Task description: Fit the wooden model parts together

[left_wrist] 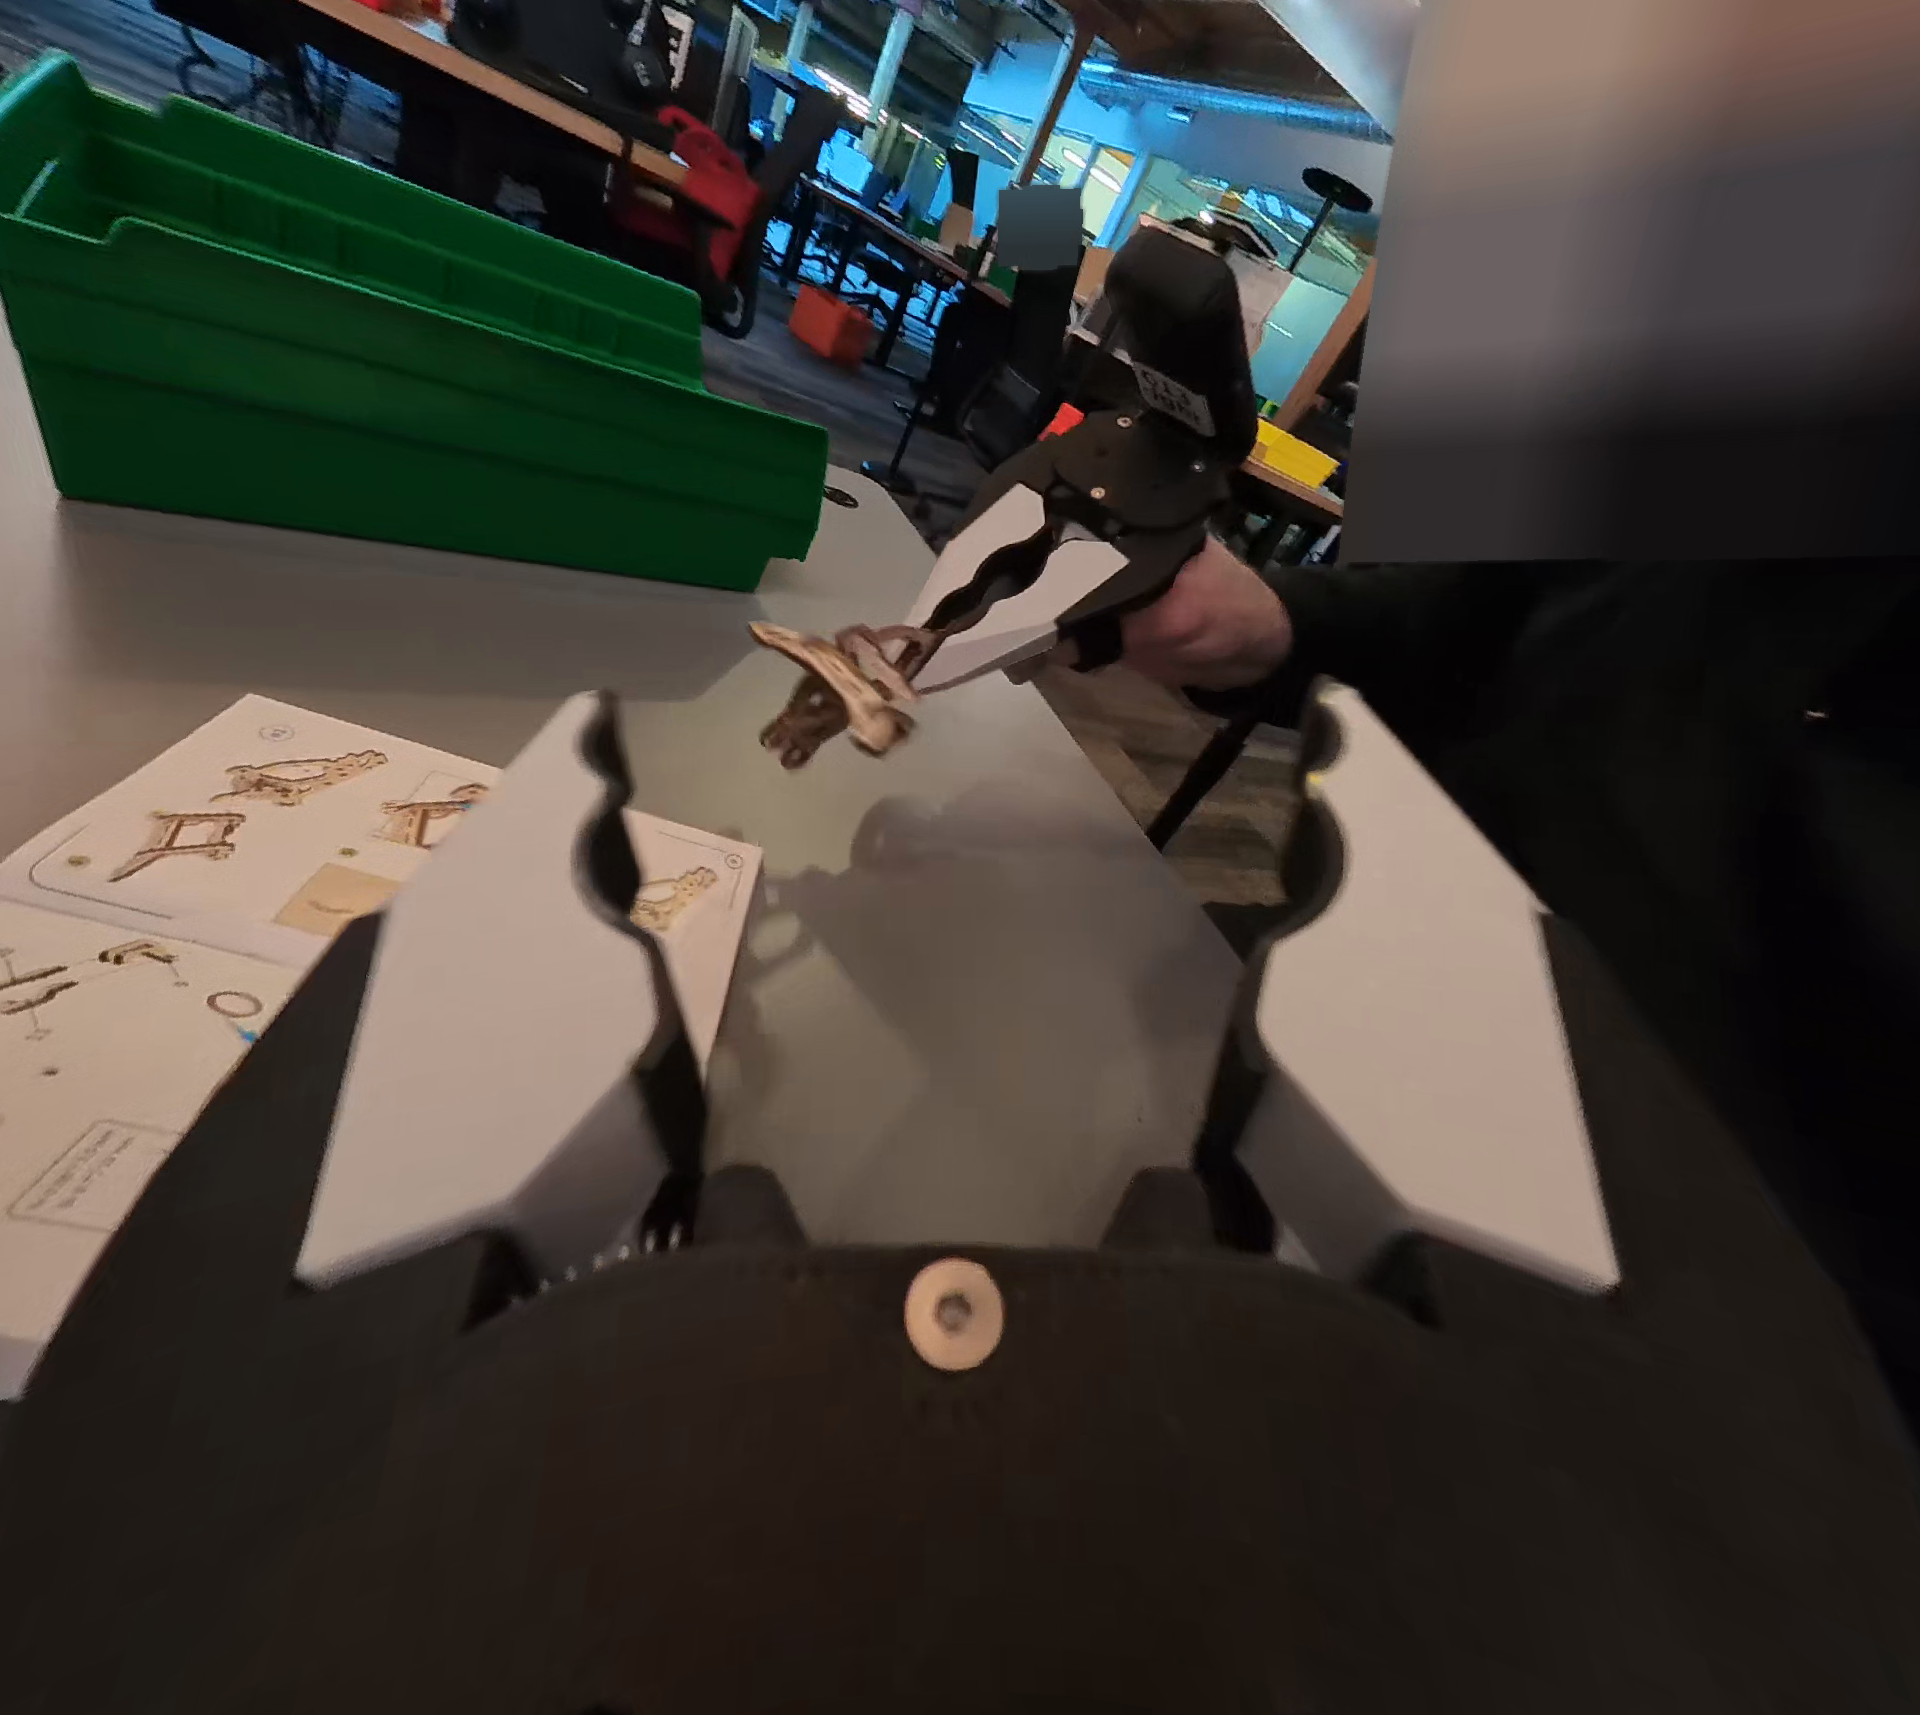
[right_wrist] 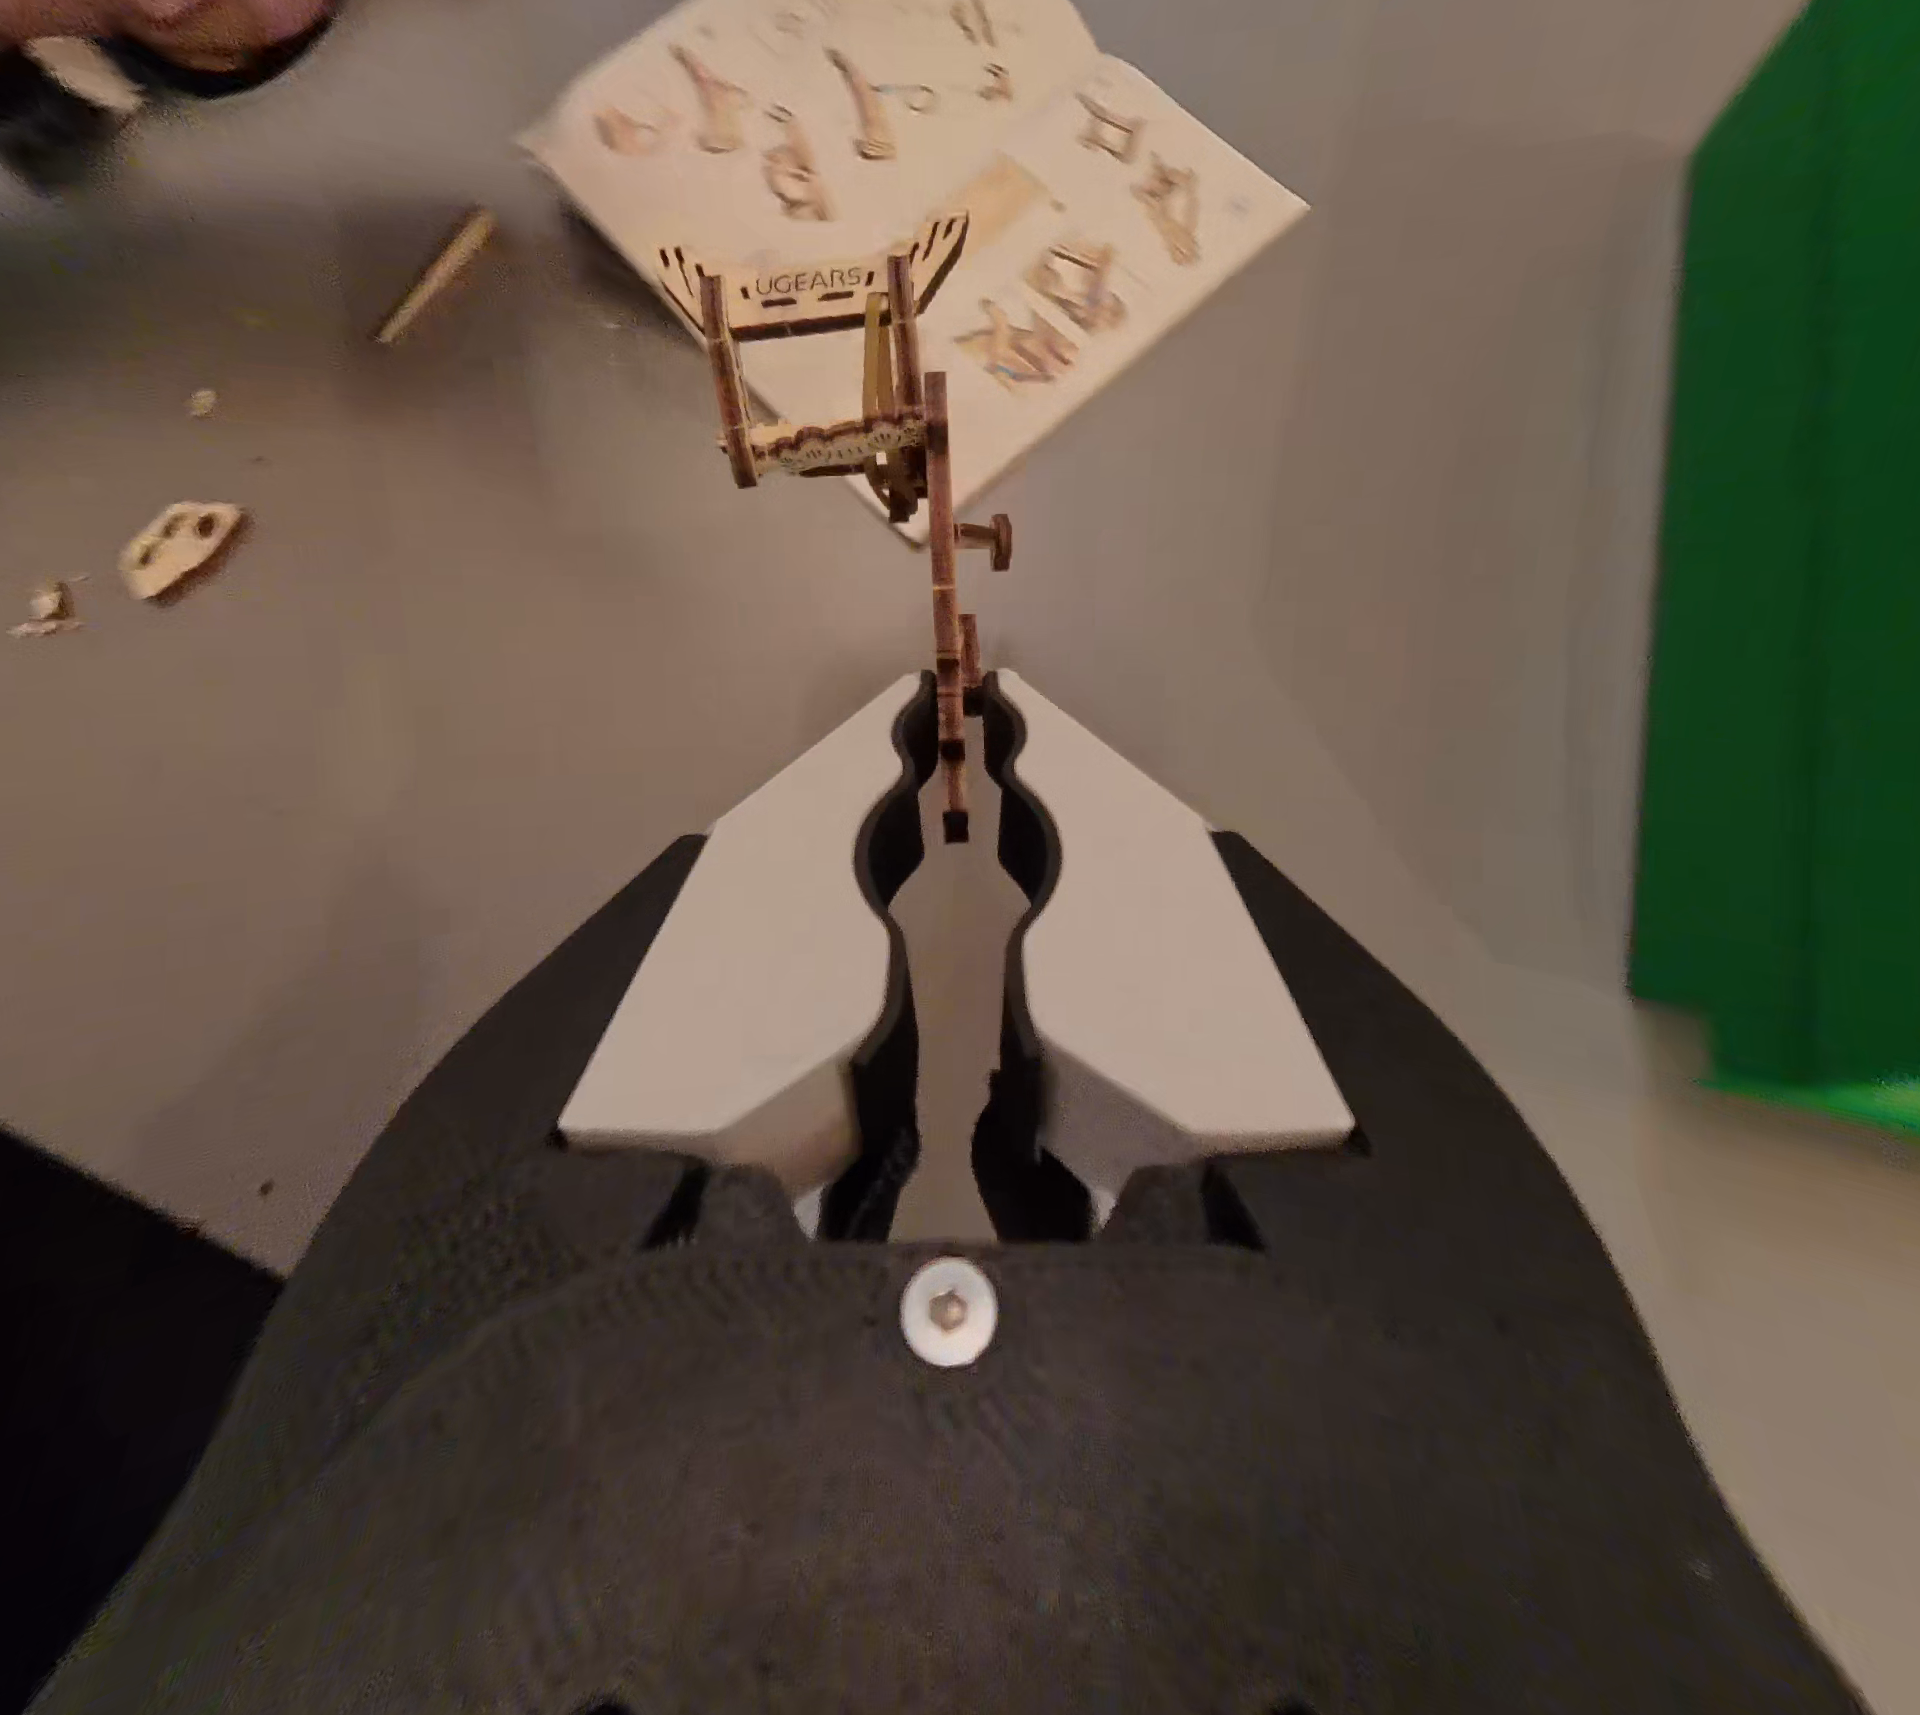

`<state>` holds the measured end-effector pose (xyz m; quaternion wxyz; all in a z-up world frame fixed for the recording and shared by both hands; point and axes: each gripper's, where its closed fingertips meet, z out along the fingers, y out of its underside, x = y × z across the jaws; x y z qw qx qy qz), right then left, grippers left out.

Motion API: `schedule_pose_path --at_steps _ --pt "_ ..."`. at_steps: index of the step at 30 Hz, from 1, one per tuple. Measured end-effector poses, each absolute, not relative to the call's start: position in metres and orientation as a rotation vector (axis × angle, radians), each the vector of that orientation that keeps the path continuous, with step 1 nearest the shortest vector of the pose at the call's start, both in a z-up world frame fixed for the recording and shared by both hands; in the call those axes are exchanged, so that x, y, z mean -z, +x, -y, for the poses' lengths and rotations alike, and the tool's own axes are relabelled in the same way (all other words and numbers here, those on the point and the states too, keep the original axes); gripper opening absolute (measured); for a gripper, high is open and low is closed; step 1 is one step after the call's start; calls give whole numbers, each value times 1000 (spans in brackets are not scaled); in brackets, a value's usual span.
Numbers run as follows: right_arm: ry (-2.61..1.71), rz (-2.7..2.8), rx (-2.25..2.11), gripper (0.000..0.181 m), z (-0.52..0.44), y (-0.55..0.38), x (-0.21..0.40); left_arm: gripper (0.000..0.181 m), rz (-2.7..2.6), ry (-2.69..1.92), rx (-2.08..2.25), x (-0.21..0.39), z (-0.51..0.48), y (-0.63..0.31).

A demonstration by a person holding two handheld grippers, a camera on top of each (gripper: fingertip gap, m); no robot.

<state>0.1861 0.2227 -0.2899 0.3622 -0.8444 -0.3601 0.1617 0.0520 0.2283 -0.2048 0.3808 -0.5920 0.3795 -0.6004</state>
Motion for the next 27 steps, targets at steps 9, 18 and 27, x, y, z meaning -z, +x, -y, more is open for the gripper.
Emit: schedule_pose_path --at_steps 9,18,27 --pt "-2324 620 -289 4 -249 223 320 138 -984 -1612 1463 234 -230 66" --pt "-2369 441 -408 5 -255 215 329 131 -983 -1647 1402 242 -237 63" --pt "-2410 469 -414 17 -248 204 337 127 -1075 -1679 1308 253 -230 74"
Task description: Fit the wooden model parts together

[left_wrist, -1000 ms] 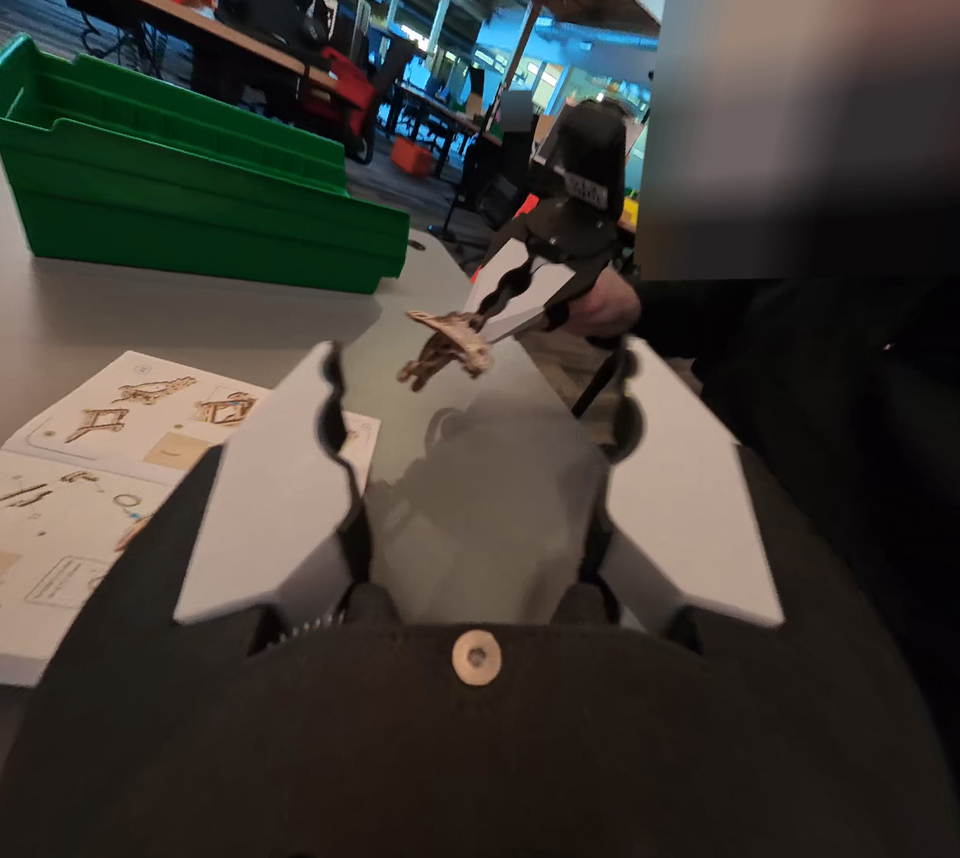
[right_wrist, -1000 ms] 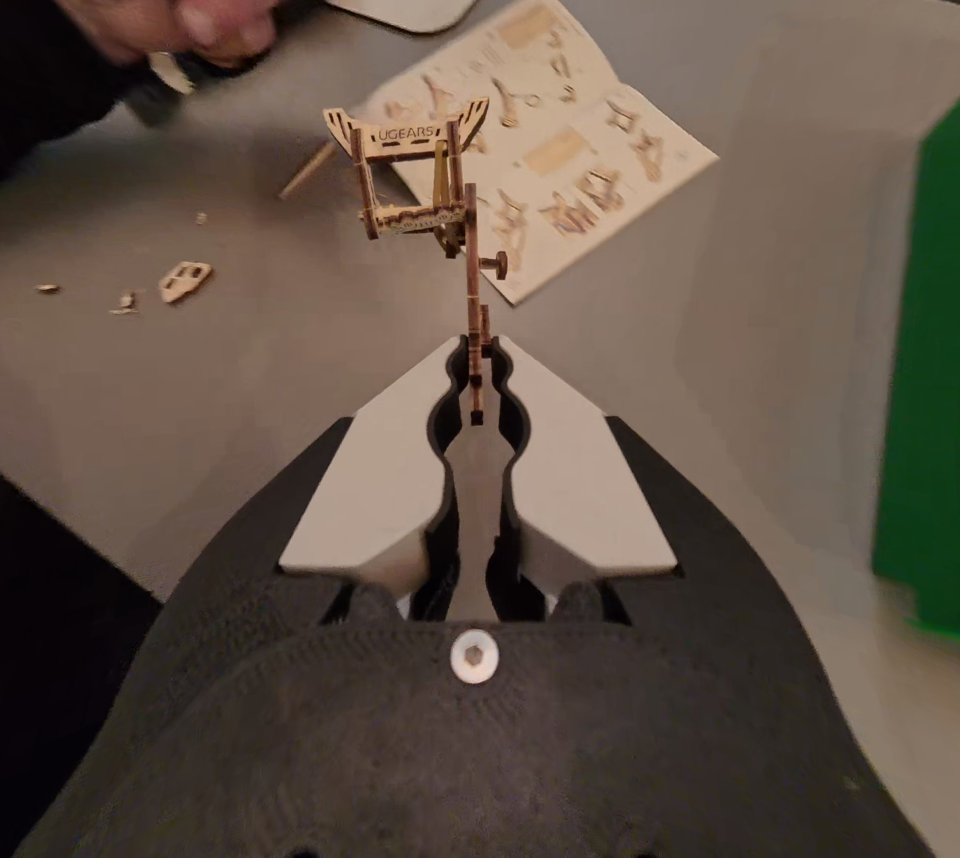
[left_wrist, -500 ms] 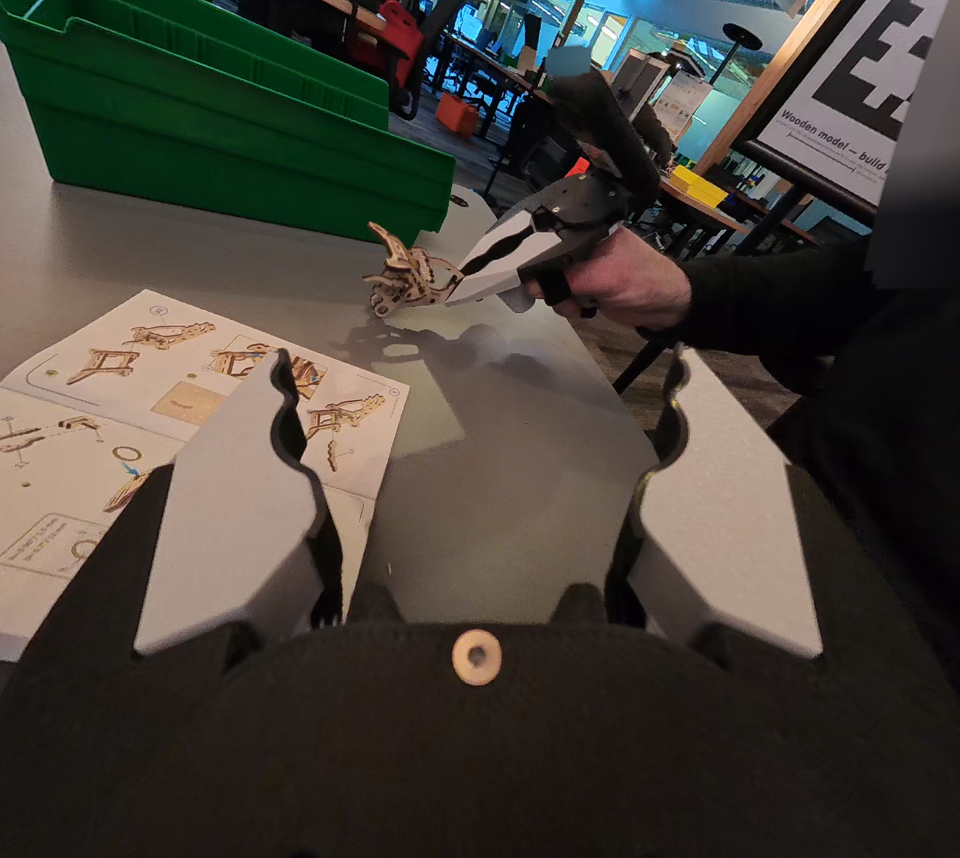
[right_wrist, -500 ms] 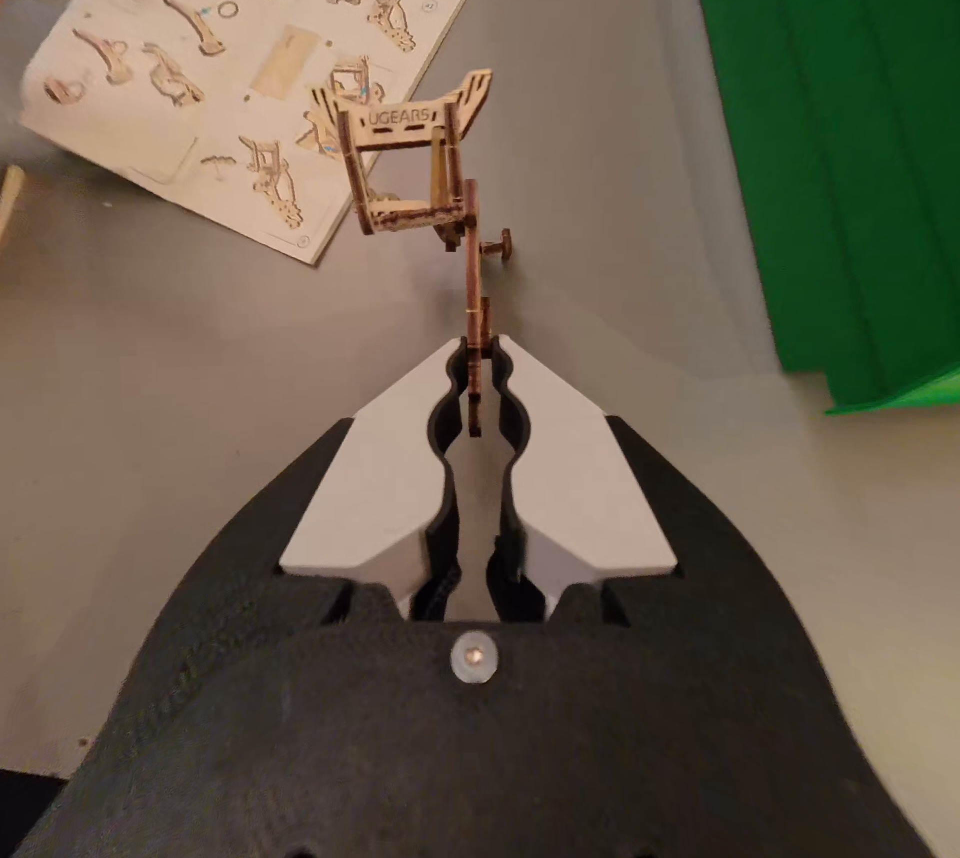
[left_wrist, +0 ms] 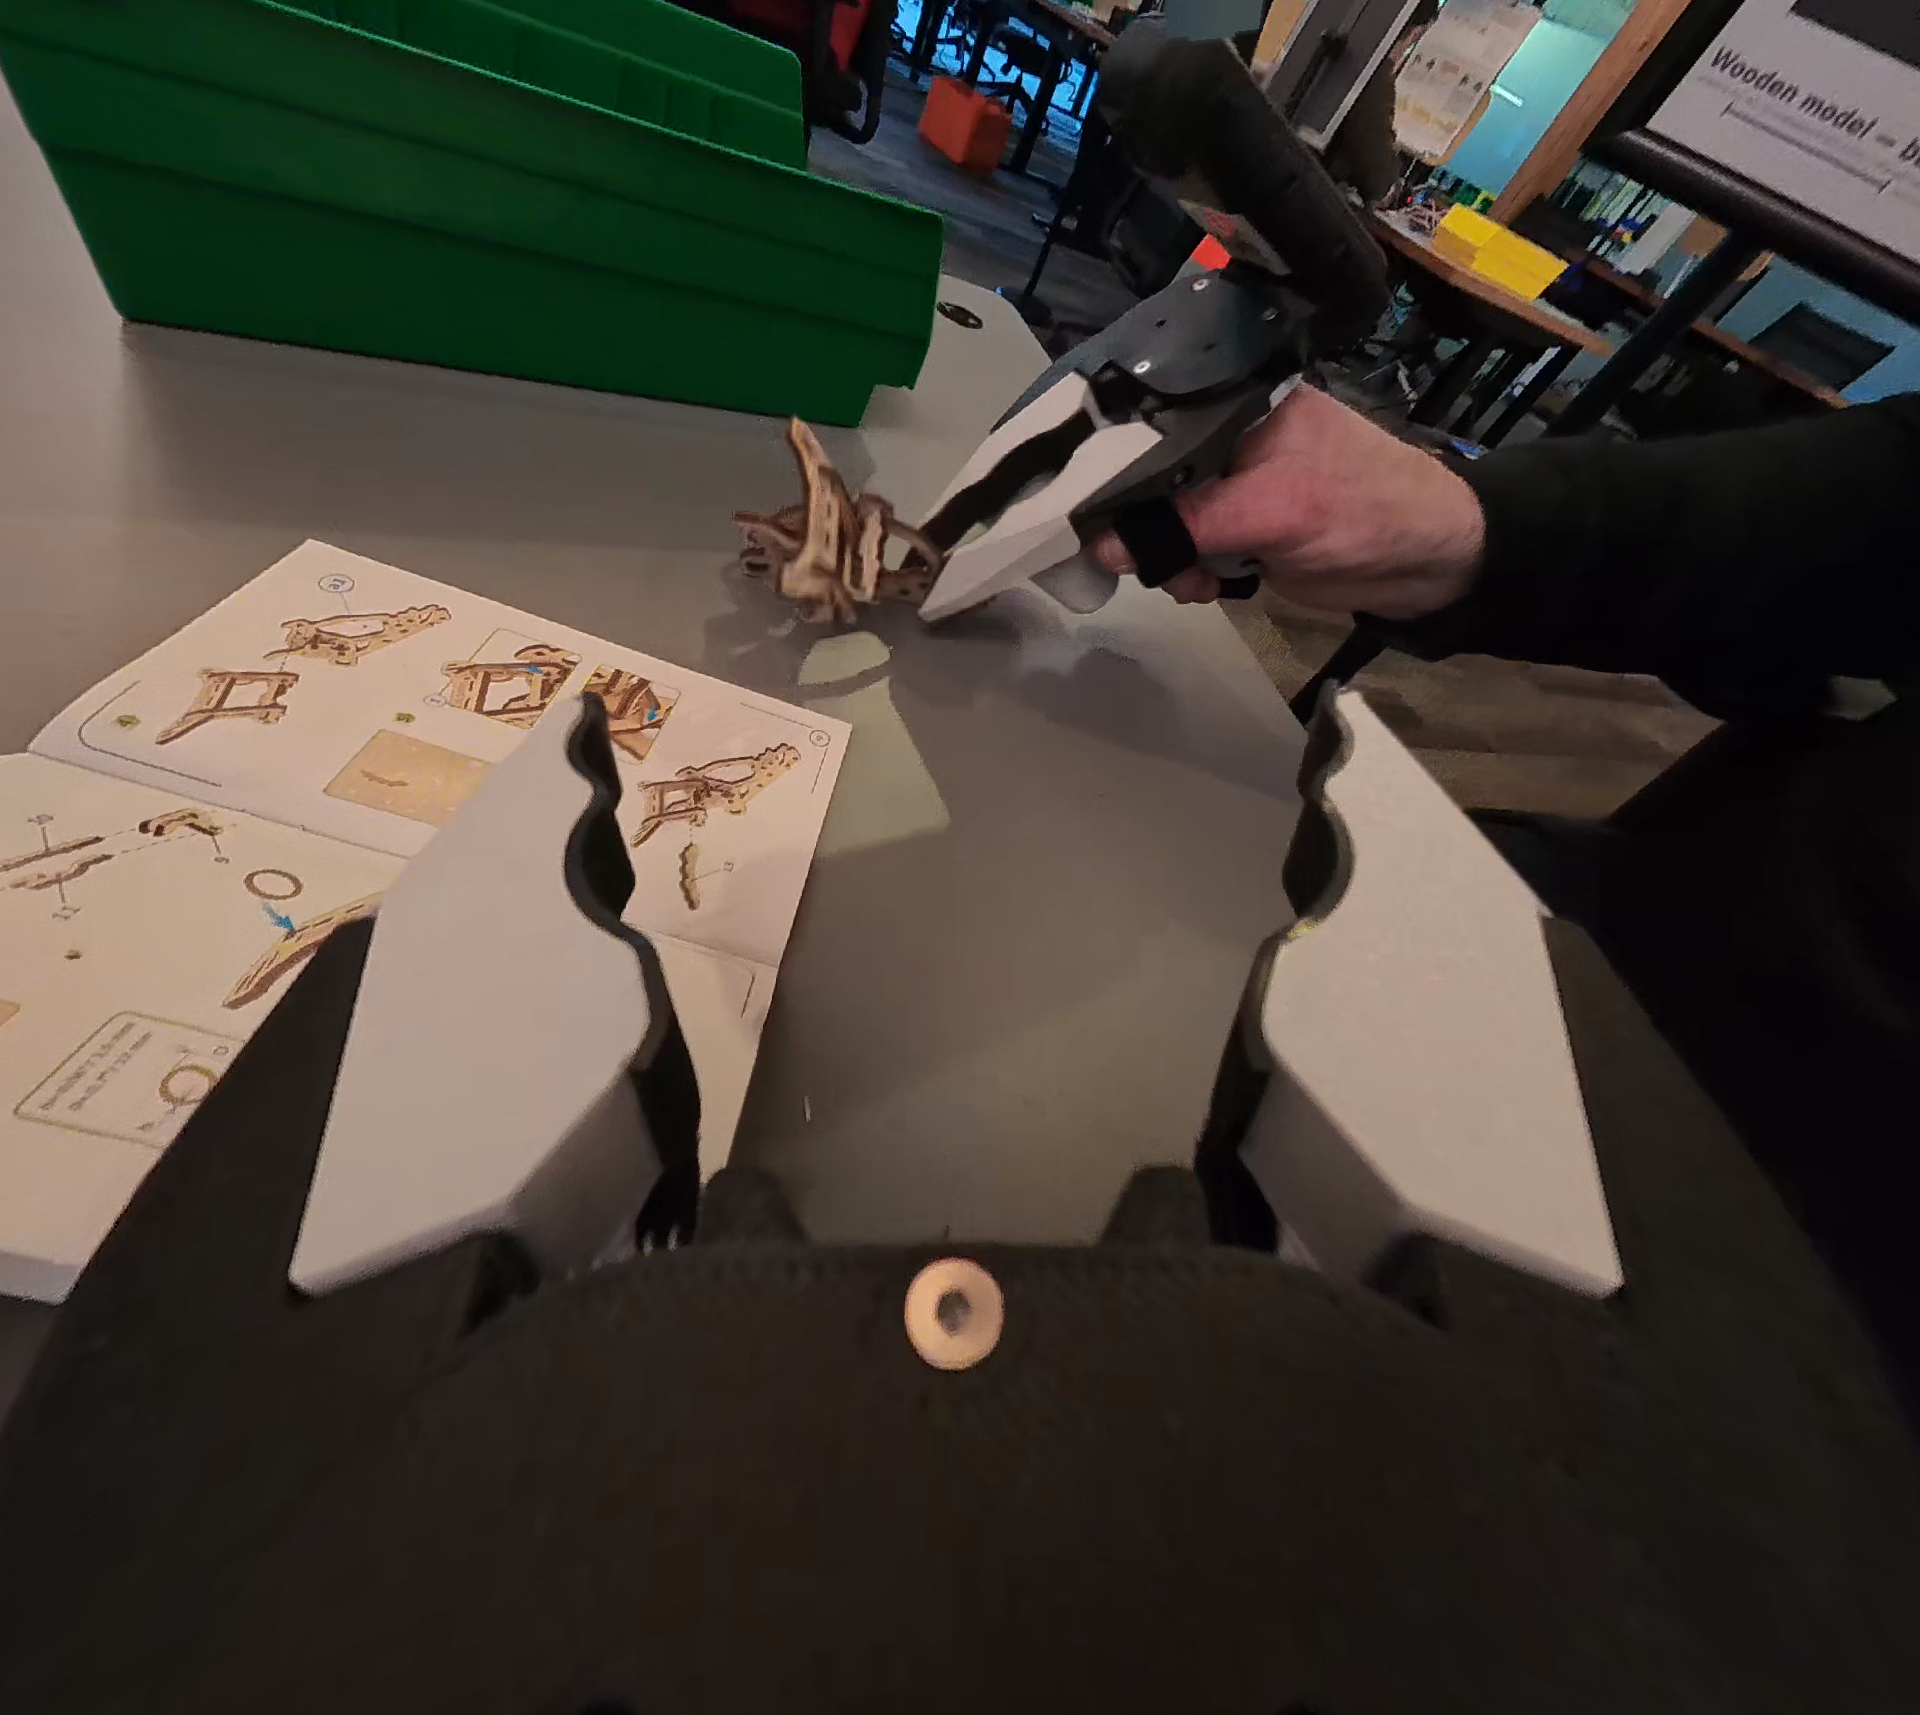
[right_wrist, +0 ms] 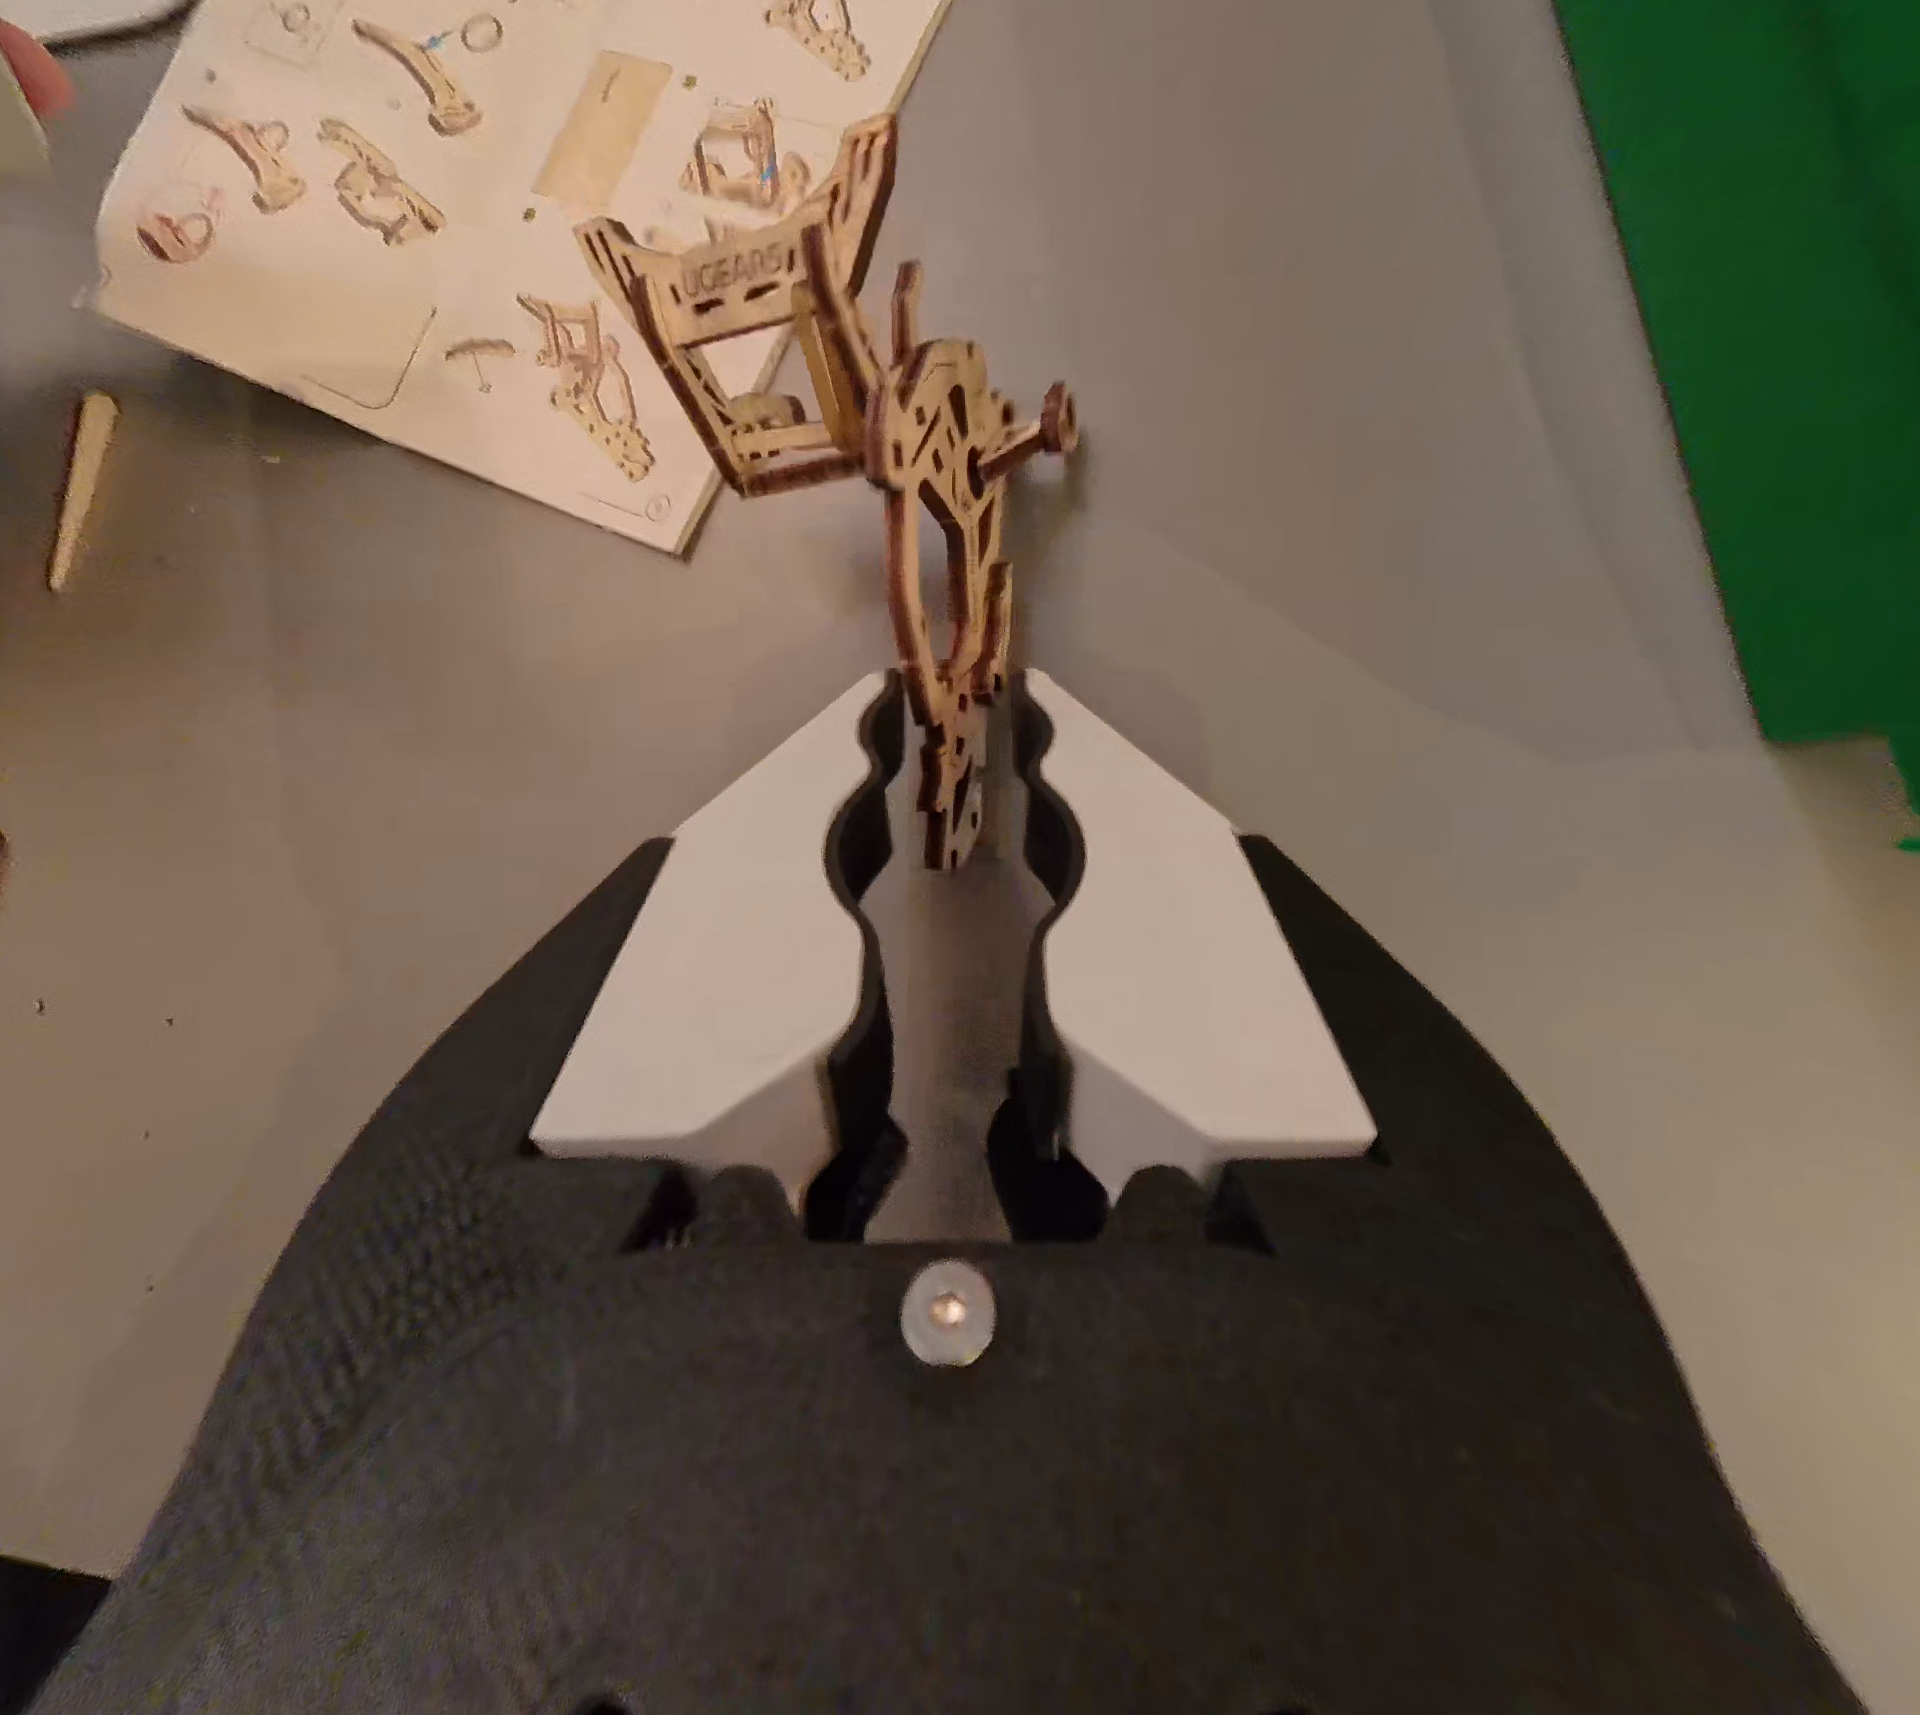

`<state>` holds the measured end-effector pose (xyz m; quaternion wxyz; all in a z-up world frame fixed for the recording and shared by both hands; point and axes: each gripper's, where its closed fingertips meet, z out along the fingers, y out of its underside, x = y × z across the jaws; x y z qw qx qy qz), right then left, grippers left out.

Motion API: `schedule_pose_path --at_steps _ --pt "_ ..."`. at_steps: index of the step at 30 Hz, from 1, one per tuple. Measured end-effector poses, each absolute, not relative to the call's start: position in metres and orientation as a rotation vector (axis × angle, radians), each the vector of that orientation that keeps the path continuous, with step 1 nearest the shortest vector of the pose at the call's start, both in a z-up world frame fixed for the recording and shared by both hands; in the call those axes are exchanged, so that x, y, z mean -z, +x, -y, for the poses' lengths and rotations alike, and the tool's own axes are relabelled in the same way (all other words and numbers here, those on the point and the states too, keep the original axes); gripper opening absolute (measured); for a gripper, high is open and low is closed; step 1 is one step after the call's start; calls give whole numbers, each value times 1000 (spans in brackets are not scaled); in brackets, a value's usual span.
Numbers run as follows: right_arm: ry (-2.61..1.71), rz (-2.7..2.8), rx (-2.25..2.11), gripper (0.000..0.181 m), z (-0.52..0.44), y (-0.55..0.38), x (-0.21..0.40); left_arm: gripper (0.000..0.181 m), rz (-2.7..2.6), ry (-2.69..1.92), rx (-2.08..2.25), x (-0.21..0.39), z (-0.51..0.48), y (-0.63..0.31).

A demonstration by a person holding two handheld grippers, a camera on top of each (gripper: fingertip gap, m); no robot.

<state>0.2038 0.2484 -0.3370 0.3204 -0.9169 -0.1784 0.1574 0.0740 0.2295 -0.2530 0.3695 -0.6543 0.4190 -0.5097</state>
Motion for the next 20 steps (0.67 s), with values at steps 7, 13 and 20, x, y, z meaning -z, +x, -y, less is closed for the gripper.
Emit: schedule_pose_path --at_steps 7,13,20 --pt "-2411 409 -490 27 -243 213 335 103 -1245 -1759 980 280 -234 73" --pt "-2397 465 -506 36 -236 219 326 82 -1405 -1879 646 314 -245 71" --pt "-2339 526 -476 35 -231 229 310 53 -1546 -1988 469 345 -257 79"
